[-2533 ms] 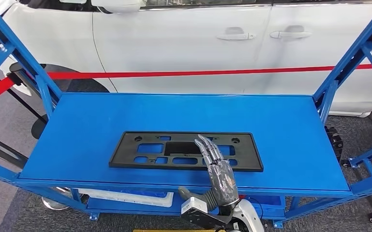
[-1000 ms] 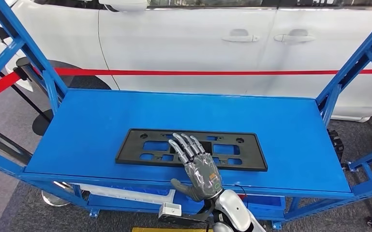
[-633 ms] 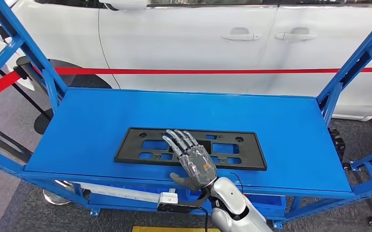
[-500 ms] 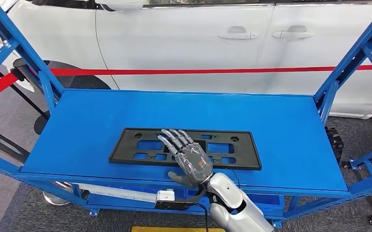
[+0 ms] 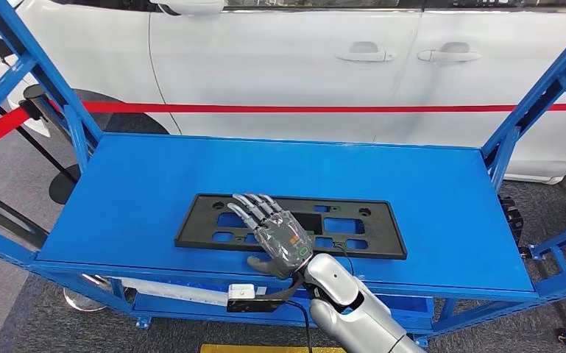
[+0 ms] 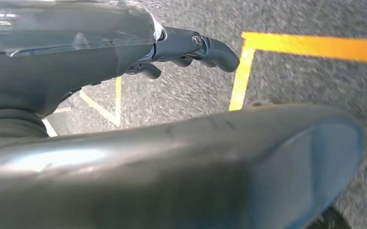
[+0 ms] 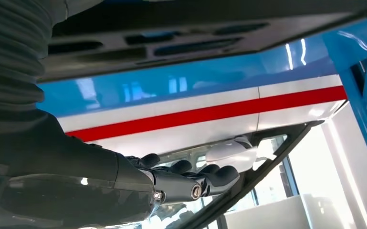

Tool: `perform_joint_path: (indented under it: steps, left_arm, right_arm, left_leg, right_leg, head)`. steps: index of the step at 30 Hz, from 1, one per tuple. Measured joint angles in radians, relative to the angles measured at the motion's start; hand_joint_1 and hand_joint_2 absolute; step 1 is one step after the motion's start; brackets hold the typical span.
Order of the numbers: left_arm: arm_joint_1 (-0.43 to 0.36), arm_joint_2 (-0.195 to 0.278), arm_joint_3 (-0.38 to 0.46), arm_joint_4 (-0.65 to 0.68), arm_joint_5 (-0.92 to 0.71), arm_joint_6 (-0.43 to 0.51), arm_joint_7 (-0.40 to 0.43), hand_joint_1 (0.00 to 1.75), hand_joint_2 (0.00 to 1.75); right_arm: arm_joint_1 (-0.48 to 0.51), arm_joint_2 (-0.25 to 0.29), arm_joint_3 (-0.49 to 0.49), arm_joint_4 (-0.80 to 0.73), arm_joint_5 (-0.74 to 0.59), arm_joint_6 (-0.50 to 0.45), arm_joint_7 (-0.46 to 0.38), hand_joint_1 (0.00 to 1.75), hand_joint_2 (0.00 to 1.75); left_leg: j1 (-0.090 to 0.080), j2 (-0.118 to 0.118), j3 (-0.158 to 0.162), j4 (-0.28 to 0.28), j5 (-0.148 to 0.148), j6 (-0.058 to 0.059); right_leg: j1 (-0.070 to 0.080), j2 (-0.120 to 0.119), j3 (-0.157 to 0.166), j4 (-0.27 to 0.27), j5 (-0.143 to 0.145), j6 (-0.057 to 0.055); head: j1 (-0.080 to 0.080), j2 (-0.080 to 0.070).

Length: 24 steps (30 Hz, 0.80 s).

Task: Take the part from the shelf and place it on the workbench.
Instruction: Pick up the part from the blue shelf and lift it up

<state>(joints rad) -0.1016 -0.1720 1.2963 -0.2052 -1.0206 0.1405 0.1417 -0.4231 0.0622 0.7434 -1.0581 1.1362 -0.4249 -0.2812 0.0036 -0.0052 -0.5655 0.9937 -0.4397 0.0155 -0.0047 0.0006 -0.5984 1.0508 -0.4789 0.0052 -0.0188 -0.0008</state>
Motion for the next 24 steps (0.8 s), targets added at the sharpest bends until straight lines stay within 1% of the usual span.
perform_joint_path:
  steps: [1, 3, 4, 5, 6, 7, 8, 9, 10, 11, 12, 14, 15, 16, 17, 18, 19, 20, 21, 22, 23, 24]
  left_arm:
    - [-0.001, 0.000, 0.000, 0.000, -0.001, -0.001, -0.001, 0.00, 0.00]
    - [-0.002, -0.001, 0.000, 0.000, -0.003, -0.003, -0.005, 0.00, 0.00]
    - [-0.002, -0.001, 0.000, 0.000, -0.004, -0.005, -0.006, 0.00, 0.00]
    - [-0.001, -0.001, 0.000, 0.000, -0.004, -0.006, -0.007, 0.00, 0.00]
    - [-0.001, -0.001, 0.000, 0.000, -0.004, -0.006, -0.007, 0.00, 0.00]
    - [0.000, -0.001, 0.000, 0.000, -0.004, -0.007, -0.008, 0.00, 0.00]
    - [0.000, -0.002, 0.000, 0.000, -0.004, -0.007, -0.009, 0.00, 0.00]
    - [-0.001, -0.002, 0.000, 0.000, -0.004, -0.007, -0.010, 0.00, 0.00]
    - [-0.001, -0.003, 0.000, 0.000, -0.004, -0.008, -0.012, 0.00, 0.00]
    - [-0.002, -0.003, 0.000, 0.000, -0.003, -0.008, -0.014, 0.00, 0.00]
    - [-0.002, -0.003, 0.000, 0.000, -0.003, -0.008, -0.016, 0.00, 0.00]
    - [-0.001, -0.003, 0.000, 0.000, -0.002, -0.008, -0.022, 0.00, 0.00]
    - [-0.002, -0.003, 0.000, 0.000, -0.002, -0.008, -0.025, 0.00, 0.00]
    - [-0.002, -0.003, 0.000, 0.000, -0.002, -0.009, -0.028, 0.00, 0.00]
    - [-0.001, -0.003, 0.000, 0.000, -0.002, -0.010, -0.032, 0.00, 0.00]
    - [-0.001, -0.002, 0.000, 0.000, -0.003, -0.012, -0.035, 0.00, 0.00]
    - [-0.001, -0.002, 0.000, 0.000, -0.003, -0.014, -0.037, 0.00, 0.00]
    - [0.000, -0.002, 0.000, 0.000, -0.004, -0.016, -0.038, 0.00, 0.00]
    - [0.001, -0.002, 0.000, 0.000, -0.005, -0.017, -0.038, 0.00, 0.00]
    - [0.001, -0.001, 0.000, 0.000, -0.005, -0.018, -0.038, 0.00, 0.00]
    - [0.001, 0.000, 0.000, 0.000, -0.006, -0.018, -0.038, 0.00, 0.00]
    - [0.000, 0.001, 0.000, 0.000, -0.006, -0.018, -0.037, 0.00, 0.00]
  right_arm:
    - [-0.016, 0.002, 0.004, 0.014, -0.005, 0.005, 0.002, 0.00, 1.75]
    - [-0.042, 0.006, 0.011, 0.049, -0.020, 0.017, -0.005, 0.00, 1.75]
    - [-0.050, 0.008, 0.016, 0.068, -0.029, 0.022, -0.011, 0.00, 1.75]
    - [-0.055, 0.009, 0.020, 0.086, -0.037, 0.026, -0.019, 0.00, 1.75]
    - [-0.060, 0.012, 0.024, 0.102, -0.044, 0.028, -0.026, 0.00, 1.75]
    - [-0.068, 0.015, 0.027, 0.118, -0.052, 0.030, -0.032, 0.00, 1.75]
    - [-0.078, 0.019, 0.029, 0.134, -0.059, 0.031, -0.037, 0.00, 1.75]
    - [-0.091, 0.025, 0.033, 0.150, -0.066, 0.030, -0.043, 0.00, 1.75]
    - [-0.103, 0.030, 0.036, 0.165, -0.074, 0.028, -0.047, 0.00, 1.75]
    - [-0.114, 0.036, 0.040, 0.181, -0.082, 0.027, -0.050, 0.00, 1.75]
    - [-0.123, 0.042, 0.043, 0.196, -0.089, 0.027, -0.051, 0.00, 1.75]
    - [-0.142, 0.054, 0.049, 0.231, -0.103, 0.030, -0.051, 0.00, 1.75]
    - [-0.154, 0.062, 0.052, 0.251, -0.110, 0.034, -0.051, 0.00, 1.75]
    - [-0.170, 0.070, 0.055, 0.275, -0.117, 0.040, -0.052, 0.00, 1.75]
    - [-0.186, 0.078, 0.057, 0.303, -0.125, 0.045, -0.052, 0.00, 1.75]
    - [-0.203, 0.086, 0.060, 0.332, -0.133, 0.050, -0.053, 0.00, 1.75]
    - [-0.218, 0.092, 0.063, 0.365, -0.142, 0.055, -0.054, 0.00, 1.75]
    - [-0.231, 0.098, 0.065, 0.395, -0.149, 0.061, -0.055, 0.00, 1.75]
    - [-0.242, 0.103, 0.067, 0.422, -0.156, 0.067, -0.055, 0.00, 1.75]
    - [-0.253, 0.108, 0.069, 0.447, -0.161, 0.075, -0.057, 0.00, 1.75]
    - [-0.263, 0.114, 0.070, 0.467, -0.166, 0.083, -0.058, 0.00, 1.75]
    - [-0.275, 0.120, 0.070, 0.486, -0.170, 0.092, -0.061, 0.00, 1.75]
  left_leg:
    - [0.002, 0.001, 0.002, -0.006, 0.004, 0.005]
    - [0.001, 0.002, 0.001, -0.007, 0.006, 0.010]
    - [0.001, 0.002, 0.001, -0.007, 0.006, 0.010]
    - [0.001, 0.001, 0.000, -0.006, 0.006, 0.010]
    - [0.001, 0.000, 0.001, -0.004, 0.005, 0.009]
    - [0.001, -0.001, 0.001, -0.002, 0.004, 0.007]
    - [0.001, -0.002, 0.001, 0.002, 0.002, 0.004]
    - [-0.001, -0.002, -0.001, 0.008, -0.002, 0.000]
    - [-0.002, -0.002, -0.004, 0.014, -0.006, -0.005]
    - [-0.004, -0.002, -0.007, 0.018, -0.008, -0.010]
    - [-0.005, -0.002, -0.010, 0.019, -0.009, -0.016]
    - [-0.002, -0.001, -0.012, 0.023, -0.014, -0.027]
    - [-0.001, -0.001, -0.019, 0.039, -0.026, -0.033]
    - [0.000, -0.001, -0.034, 0.075, -0.049, -0.038]
    - [0.002, -0.001, -0.059, 0.129, -0.079, -0.043]
    - [0.003, -0.001, -0.090, 0.196, -0.110, -0.047]
    - [0.005, -0.001, -0.120, 0.258, -0.133, -0.050]
    - [0.006, 0.000, -0.137, 0.294, -0.139, -0.052]
    - [0.007, 0.000, -0.139, 0.294, -0.127, -0.052]
    - [0.008, 0.000, -0.120, 0.253, -0.097, -0.051]
    - [0.008, 0.000, -0.088, 0.185, -0.059, -0.048]
    - [0.007, 0.000, -0.054, 0.116, -0.033, -0.044]
  right_leg:
    - [0.000, 0.000, -0.018, 0.039, -0.024, 0.004]
    - [-0.002, 0.000, -0.077, 0.165, -0.087, 0.008]
    - [-0.002, 0.000, -0.106, 0.223, -0.108, 0.010]
    - [-0.003, 0.000, -0.122, 0.253, -0.109, 0.011]
    - [-0.005, 0.000, -0.119, 0.244, -0.090, 0.011]
    - [-0.006, 0.000, -0.099, 0.197, -0.057, 0.010]
    - [-0.008, -0.001, -0.067, 0.128, -0.018, 0.009]
    - [-0.008, -0.001, -0.037, 0.061, 0.008, 0.007]
    - [-0.008, 0.000, -0.016, 0.015, 0.023, 0.003]
    - [-0.007, 0.000, -0.007, -0.009, 0.026, -0.001]
    - [-0.004, 0.001, -0.006, -0.014, 0.024, -0.006]
    - [-0.005, 0.001, -0.007, -0.017, 0.028, -0.018]
    - [-0.006, 0.001, -0.007, -0.019, 0.029, -0.024]
    - [-0.008, 0.001, -0.007, -0.021, 0.031, -0.028]
    - [-0.009, 0.000, -0.008, -0.021, 0.031, -0.031]
    - [-0.008, -0.001, -0.008, -0.021, 0.031, -0.033]
    - [-0.008, -0.002, -0.008, -0.021, 0.031, -0.034]
    - [-0.007, -0.003, -0.008, -0.020, 0.031, -0.034]
    - [-0.007, -0.003, -0.008, -0.020, 0.031, -0.034]
    - [-0.007, -0.003, -0.007, -0.020, 0.031, -0.034]
    - [-0.007, -0.002, -0.006, -0.020, 0.030, -0.033]
    - [-0.006, -0.001, -0.005, -0.020, 0.030, -0.031]
  head:
    - [0.001, 0.000]
    - [0.002, 0.000]
    - [0.002, 0.000]
    - [0.002, 0.000]
    - [0.003, 0.000]
    - [0.002, 0.000]
    - [0.003, 0.000]
    - [0.003, 0.000]
    - [0.002, 0.000]
    - [0.002, 0.000]
    - [0.002, 0.000]
    - [0.002, 0.000]
    - [0.001, 0.000]
    - [0.001, 0.000]
    - [0.000, 0.000]
    - [0.000, 0.000]
    - [0.000, 0.000]
    - [0.000, 0.000]
    - [0.000, 0.000]
    - [0.000, 0.000]
    - [0.000, 0.000]
    - [0.000, 0.000]
